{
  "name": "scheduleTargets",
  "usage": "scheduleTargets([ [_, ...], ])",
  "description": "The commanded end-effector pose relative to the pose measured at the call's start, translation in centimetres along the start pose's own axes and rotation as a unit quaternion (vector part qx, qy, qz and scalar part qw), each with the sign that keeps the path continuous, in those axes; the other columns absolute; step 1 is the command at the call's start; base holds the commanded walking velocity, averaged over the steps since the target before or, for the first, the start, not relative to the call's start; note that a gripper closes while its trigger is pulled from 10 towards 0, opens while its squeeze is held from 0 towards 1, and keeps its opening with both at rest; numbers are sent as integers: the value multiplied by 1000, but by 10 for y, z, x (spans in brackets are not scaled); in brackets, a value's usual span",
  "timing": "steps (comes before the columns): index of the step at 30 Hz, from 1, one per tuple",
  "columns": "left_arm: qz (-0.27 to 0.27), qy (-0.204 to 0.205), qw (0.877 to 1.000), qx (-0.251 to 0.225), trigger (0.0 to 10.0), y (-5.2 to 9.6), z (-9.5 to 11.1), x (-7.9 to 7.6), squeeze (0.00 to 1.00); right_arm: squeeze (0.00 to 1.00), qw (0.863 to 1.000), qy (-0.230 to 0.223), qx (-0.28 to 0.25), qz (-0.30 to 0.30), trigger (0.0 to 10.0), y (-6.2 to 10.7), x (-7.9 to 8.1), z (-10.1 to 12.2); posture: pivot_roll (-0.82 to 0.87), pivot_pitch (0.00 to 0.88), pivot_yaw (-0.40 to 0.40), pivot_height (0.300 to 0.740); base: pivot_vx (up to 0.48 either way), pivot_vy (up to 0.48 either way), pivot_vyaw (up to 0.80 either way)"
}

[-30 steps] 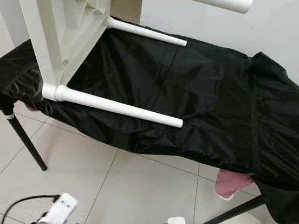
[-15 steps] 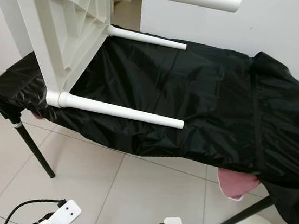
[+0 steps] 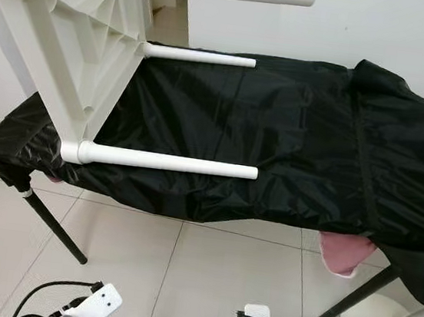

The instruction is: Building children table

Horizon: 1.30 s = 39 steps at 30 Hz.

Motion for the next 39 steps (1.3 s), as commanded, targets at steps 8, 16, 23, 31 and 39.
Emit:
scheduleTargets([
  [8, -19, 12, 1000, 11, 10000, -1, -1, -12, 0, 0, 999, 14, 49, -15, 10000, 10, -7, -32, -231, 0, 127, 740, 0, 0, 0],
  [16, -13, 65, 998, 9, 10000, -1, -3, -16, 0, 0, 997, 70, 42, 8, 10000, 6, -4, -25, -142, 0, 37, 740, 0, 0, 0],
  [23, 5, 139, 990, 23, 10000, 1, -14, -16, 0, 0, 992, 114, 46, 38, 10000, 4, 2, -22, -26, 0, -68, 740, 0, 0, 0],
  [31, 36, 180, 983, 30, 10000, 4, -22, -13, 0, 0, 984, 156, 47, 68, 10000, 2, 8, -16, 86, 0, -165, 740, 0, 0, 0],
  [39, 49, 197, 979, 33, 10000, 6, -27, -13, 0, 0, 979, 179, 49, 90, 10000, 1, 14, -14, 167, 0, -222, 740, 0, 0, 0],
])
Point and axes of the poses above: a point about 5 cm out from each wrist's last joint towards the gripper, its own y axis pointing back from the gripper into the wrist, its own z axis along the axis of the wrist's last joint, x = y × z, the point moved 5 cm from there along -y, pointing out of the wrist towards the gripper, and after that the axes turned 6 degrees about -y, right-handed, at the moved point
